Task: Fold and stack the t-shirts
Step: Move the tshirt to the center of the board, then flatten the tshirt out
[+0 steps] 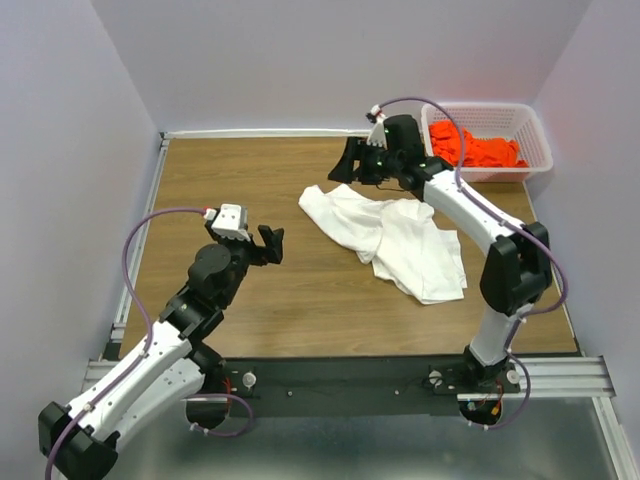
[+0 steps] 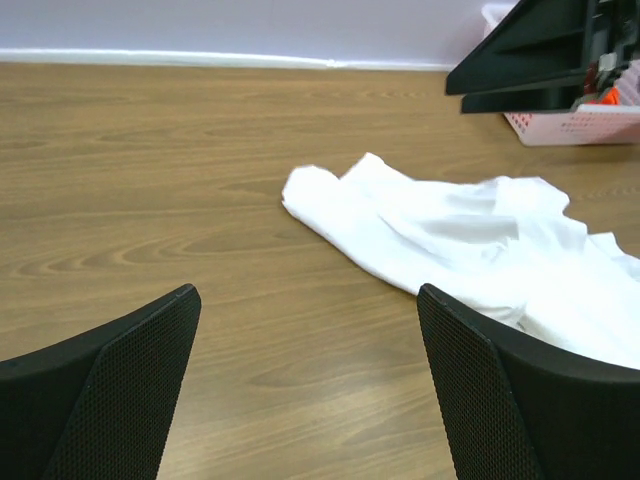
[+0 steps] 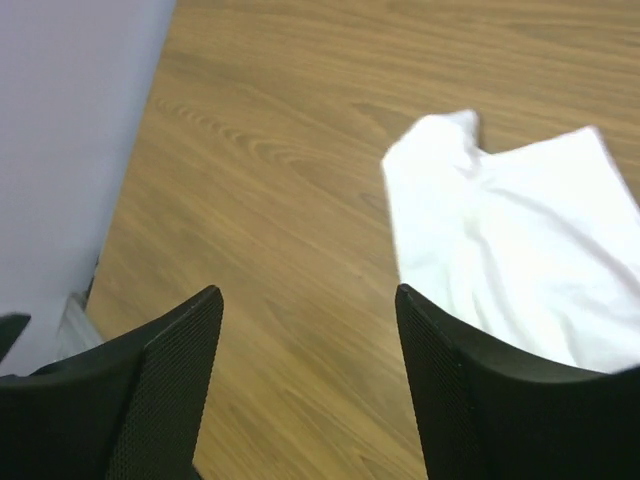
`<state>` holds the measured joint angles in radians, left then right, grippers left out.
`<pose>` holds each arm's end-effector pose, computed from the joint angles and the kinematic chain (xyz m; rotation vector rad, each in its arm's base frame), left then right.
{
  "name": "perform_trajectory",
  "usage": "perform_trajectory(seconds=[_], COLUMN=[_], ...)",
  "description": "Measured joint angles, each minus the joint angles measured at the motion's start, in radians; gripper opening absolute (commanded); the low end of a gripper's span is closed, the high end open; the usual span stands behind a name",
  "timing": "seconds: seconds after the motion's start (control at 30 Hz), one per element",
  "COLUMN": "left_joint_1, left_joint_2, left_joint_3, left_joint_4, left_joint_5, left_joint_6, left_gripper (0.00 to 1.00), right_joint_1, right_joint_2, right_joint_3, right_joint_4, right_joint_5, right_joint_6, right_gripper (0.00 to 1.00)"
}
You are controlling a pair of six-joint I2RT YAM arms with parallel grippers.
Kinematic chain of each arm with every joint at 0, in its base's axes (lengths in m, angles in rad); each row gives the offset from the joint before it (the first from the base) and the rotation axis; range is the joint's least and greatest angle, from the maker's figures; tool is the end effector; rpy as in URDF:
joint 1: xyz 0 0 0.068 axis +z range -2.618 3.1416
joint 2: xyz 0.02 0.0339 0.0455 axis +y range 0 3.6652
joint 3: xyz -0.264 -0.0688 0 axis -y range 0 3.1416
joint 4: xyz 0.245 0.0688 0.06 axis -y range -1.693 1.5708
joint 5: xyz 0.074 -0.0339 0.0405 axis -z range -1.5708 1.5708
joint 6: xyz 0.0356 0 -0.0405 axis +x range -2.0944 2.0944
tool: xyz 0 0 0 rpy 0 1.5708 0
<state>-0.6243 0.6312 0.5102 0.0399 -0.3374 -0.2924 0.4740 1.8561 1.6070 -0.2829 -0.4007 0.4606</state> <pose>0.1404 -0.0866 0.2906 0.0169 1.6640 -0.4196 0.3839 0.2125 0.3104 -0.2698 2.1951 0.9641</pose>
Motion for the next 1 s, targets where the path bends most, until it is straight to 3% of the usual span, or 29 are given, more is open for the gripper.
perform_trajectory(seconds=[0.27,0.33,0.57,1.0], left_joint_1=[-0.025,-0.033,-0.039,-0.039], left_joint_2=[0.295,0.342,0.424,0.403], left_joint_3=[0.133,0.153,0.182,0.198], left_joint_4=[-0.007,-0.009,-0.006,-0.054], left_joint_5=[0.149,0.170,0.194,0.169], left_joint_6=[-0.063,-0.071,-0.076,-0.089], left_gripper=[0.94,0.94,0.95,0.95], right_joint_1=[-0.164,-0.190,-0.184,-0.184], right_joint_2=[-0.369,-0.391,-0.371,-0.203], right_joint_3=[-0.424,-0.486,-0.674,-0.710], right_joint_4=[-0.037,-0.039,-0.005,0.220], right_joint_5=[0.160,0.157,0.089,-0.034], right_joint_6=[-0.039,-0.039,-0.011,0.089], right_gripper=[0.69,0.68,0.67,0.62])
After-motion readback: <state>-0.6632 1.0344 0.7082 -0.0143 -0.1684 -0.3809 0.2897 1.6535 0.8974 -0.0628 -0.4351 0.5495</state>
